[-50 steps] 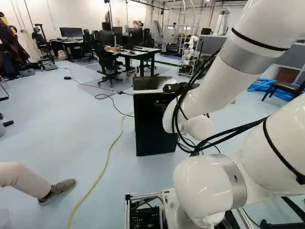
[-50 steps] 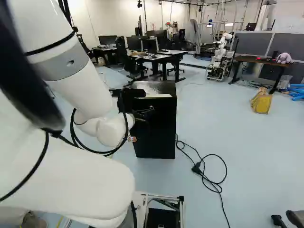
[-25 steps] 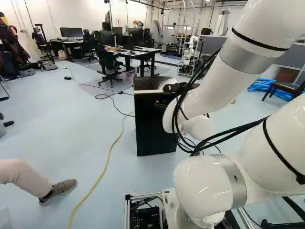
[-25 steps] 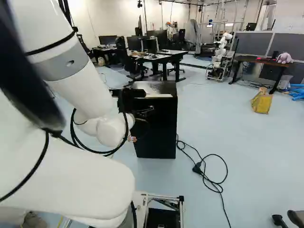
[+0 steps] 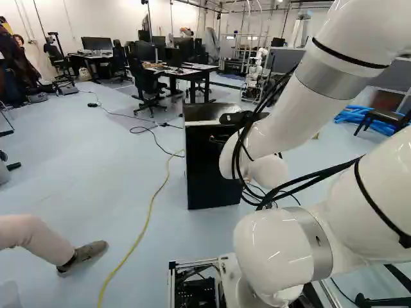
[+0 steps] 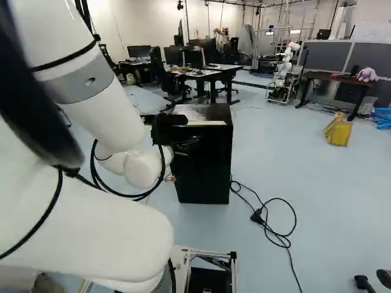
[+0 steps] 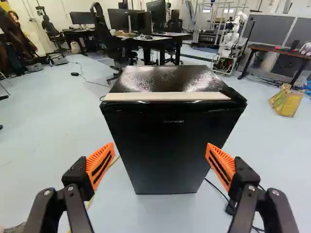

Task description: Grab a drink from the fridge

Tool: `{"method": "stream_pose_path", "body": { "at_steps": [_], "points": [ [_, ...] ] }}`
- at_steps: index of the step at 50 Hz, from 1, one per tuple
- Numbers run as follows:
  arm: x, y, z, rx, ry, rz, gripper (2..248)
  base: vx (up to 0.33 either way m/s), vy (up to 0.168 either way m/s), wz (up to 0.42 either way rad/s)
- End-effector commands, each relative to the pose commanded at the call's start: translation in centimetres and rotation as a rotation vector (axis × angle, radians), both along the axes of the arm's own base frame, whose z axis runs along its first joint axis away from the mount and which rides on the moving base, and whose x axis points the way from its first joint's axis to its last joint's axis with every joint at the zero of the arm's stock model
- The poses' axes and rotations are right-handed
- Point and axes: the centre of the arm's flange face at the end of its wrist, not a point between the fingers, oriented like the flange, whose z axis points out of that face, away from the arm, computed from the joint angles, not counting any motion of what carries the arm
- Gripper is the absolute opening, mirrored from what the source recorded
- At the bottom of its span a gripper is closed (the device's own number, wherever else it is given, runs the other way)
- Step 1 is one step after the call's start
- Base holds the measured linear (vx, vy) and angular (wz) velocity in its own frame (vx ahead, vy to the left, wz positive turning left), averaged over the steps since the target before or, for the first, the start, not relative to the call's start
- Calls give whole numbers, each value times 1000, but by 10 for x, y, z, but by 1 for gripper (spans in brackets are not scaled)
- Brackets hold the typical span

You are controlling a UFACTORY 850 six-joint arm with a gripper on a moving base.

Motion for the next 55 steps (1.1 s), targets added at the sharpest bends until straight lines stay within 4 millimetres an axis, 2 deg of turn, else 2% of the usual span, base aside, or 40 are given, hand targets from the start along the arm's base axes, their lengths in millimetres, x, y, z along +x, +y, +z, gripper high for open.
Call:
{"method": "stream_pose_path", "body": {
  "at_steps": [28,55],
  "points": [
    [0,12,0,1,-1,42,247,0,7,0],
    [3,34,4,31,-31,65,247,0,0,0]
  ]
}}
